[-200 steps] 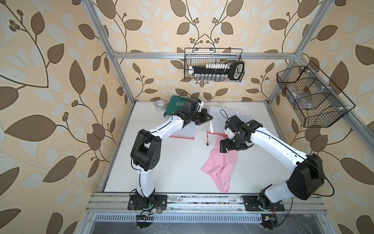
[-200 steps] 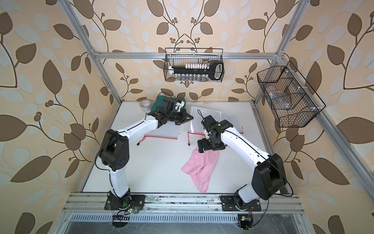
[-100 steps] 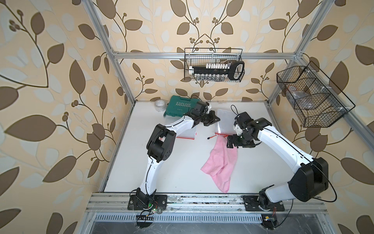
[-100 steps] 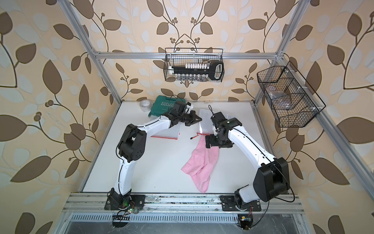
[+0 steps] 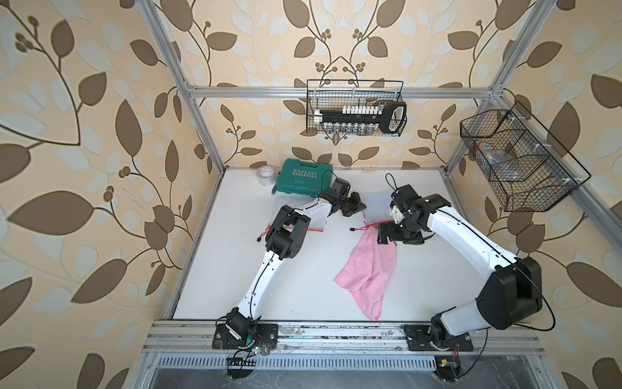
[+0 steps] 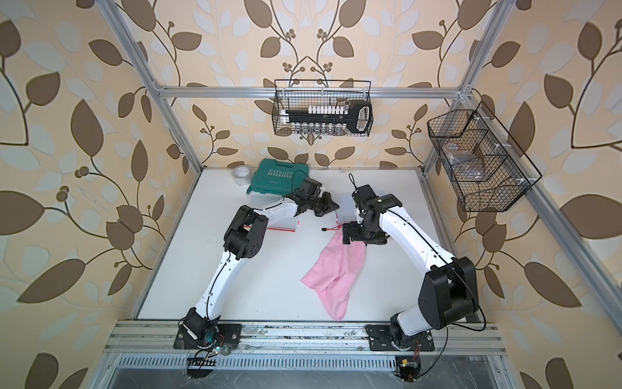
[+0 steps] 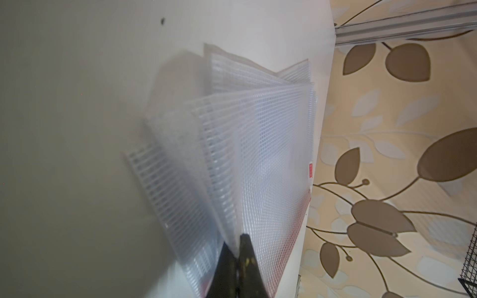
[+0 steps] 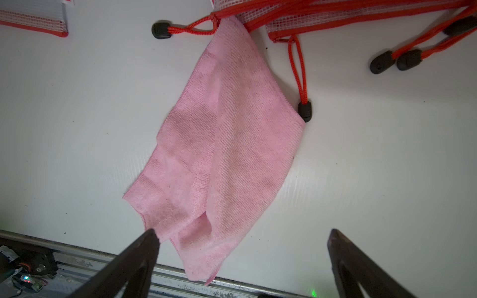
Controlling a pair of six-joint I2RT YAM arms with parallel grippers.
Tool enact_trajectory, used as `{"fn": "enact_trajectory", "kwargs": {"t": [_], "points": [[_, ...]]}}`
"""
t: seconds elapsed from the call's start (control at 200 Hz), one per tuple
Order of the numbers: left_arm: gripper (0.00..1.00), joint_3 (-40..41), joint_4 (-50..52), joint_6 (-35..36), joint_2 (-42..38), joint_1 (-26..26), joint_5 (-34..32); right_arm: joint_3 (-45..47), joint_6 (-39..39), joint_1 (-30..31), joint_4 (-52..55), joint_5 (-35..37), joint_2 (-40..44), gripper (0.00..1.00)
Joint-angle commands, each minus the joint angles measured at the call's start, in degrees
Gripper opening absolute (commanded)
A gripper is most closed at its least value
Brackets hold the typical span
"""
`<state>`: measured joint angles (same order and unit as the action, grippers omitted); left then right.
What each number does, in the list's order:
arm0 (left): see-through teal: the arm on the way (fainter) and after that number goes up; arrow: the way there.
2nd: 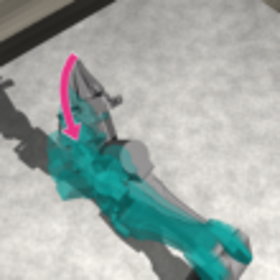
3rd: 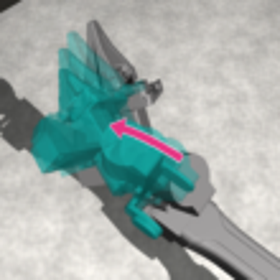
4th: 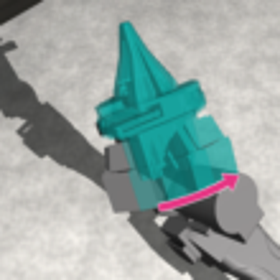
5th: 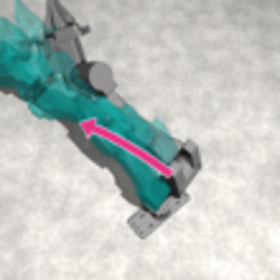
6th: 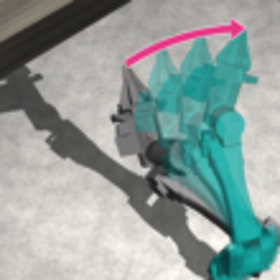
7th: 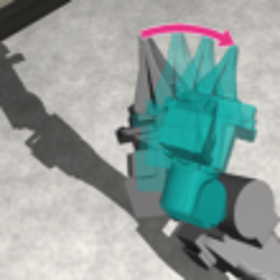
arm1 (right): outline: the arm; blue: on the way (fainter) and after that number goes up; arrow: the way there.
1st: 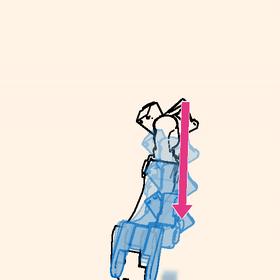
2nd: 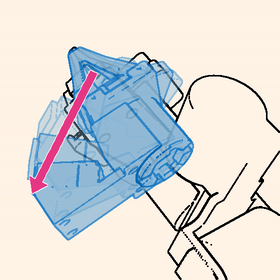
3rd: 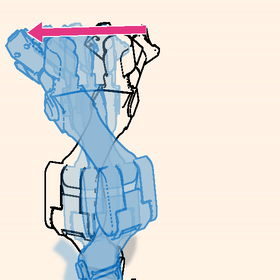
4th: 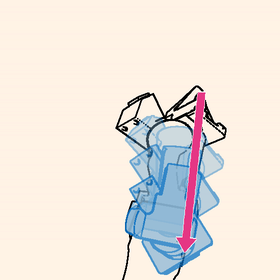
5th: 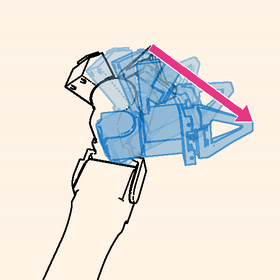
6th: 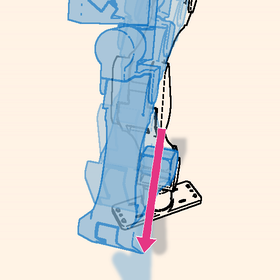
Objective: Wipe the document bag
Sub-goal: Place the document bag.
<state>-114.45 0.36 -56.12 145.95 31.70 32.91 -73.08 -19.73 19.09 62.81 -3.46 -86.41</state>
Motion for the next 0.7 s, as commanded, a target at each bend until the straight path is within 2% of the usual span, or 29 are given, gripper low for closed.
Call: {"fn": "enact_trajectory", "kwargs": {"t": [0.0, 0.06, 0.205, 0.41, 0.605, 0.65, 0.69, 0.695], "points": [[0.28, -2.0, 0.5, 0.2, -1.1, 0.7, -0.3, -1.6, -0.7, -0.2, 0.4, -0.5, -0.8, 0.98], [0.41, -1.1, 0.7, 0.7, -1.9, 0.6, -0.9, -1.6, -0.8, -0.1, 0.5, -0.5, -0.8, 0.98], [0.58, 0.1, 3.3, 4.5, -5.7, 0.7, -3.4, -2.3, -0.8, -0.2, -0.1, -1.0, -1.1, 0.98], [0.65, 5.2, 7.5, 8.9, -13.6, -2.2, -6.6, -6.0, 0.3, 0.1, -1.7, -2.4, -3.5, 0.98], [0.68, 18.7, 13.9, 12.9, -26.6, -11.0, -10.9, -13.0, 1.8, 3.9, -6.2, -4.0, -11.4, 0.98], [0.66, 21.8, 16.4, 14.7, -29.6, -13.1, -13.3, -15.1, 1.9, 4.9, -7.7, -5.2, -14.4, 0.92], [0.63, 23.8, 18.7, 16.5, -31.6, -15.0, -14.5, -17.3, 1.9, 5.8, -9.0, -6.0, -17.3, 0.83], [0.63, 24.0, 19.1, 16.7, -31.8, -15.2, -14.6, -17.5, 2.0, 5.8, -9.1, -6.1, -17.6, 0.79]]}}
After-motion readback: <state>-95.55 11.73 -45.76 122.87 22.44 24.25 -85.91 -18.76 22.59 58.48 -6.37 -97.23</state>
